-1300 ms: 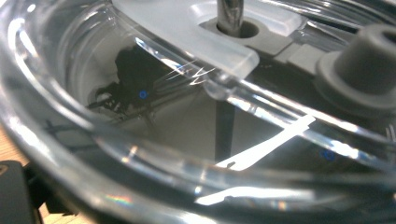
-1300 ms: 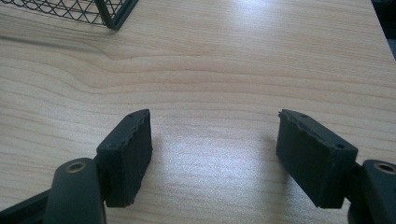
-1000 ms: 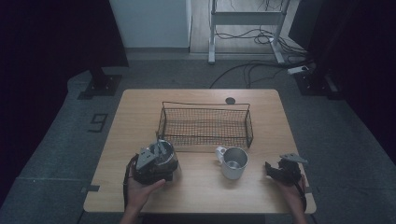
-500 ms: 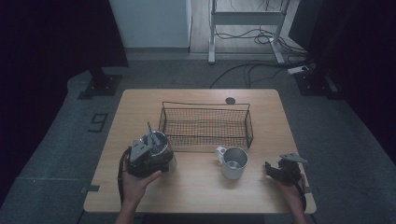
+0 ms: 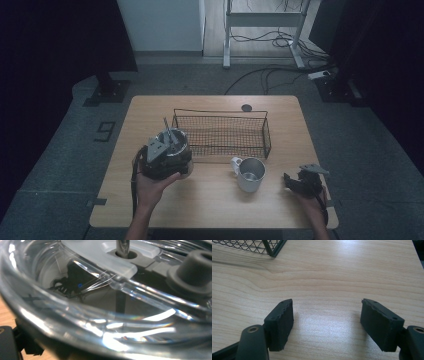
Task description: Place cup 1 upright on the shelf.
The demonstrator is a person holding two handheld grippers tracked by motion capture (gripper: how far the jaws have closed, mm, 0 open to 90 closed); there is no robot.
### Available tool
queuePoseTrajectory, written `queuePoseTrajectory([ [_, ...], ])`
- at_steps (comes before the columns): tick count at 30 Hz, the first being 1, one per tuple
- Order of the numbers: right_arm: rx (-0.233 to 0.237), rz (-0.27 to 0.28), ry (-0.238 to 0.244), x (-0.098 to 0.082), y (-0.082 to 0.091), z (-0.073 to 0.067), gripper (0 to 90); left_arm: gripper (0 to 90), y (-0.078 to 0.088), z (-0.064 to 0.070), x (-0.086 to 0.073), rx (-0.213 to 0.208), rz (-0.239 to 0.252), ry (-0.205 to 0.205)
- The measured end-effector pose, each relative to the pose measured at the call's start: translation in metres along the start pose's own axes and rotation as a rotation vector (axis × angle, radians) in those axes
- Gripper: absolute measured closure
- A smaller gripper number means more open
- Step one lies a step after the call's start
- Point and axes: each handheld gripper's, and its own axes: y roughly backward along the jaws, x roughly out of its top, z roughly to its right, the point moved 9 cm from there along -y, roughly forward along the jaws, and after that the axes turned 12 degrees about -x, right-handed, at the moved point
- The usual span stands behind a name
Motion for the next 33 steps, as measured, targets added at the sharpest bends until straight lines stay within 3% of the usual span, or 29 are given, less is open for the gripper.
queuePoseTrajectory([
  [5,-0.001,0.000,0.000,0.001,-0.001,0.000,26.4,3.9,-0.005,-0.004,0.004,-0.006,-0.002,0.010],
  [15,-0.009,0.000,-0.003,0.001,-0.001,0.001,26.5,3.9,-0.014,-0.003,0.015,-0.045,-0.005,-0.007],
  [29,-0.011,0.000,-0.004,0.001,-0.001,0.001,26.6,3.9,-0.014,-0.016,0.032,-0.050,-0.018,-0.019],
  [33,-0.013,0.000,-0.005,0.001,-0.001,0.001,26.5,4.0,-0.014,-0.022,0.036,-0.035,-0.027,-0.037],
])
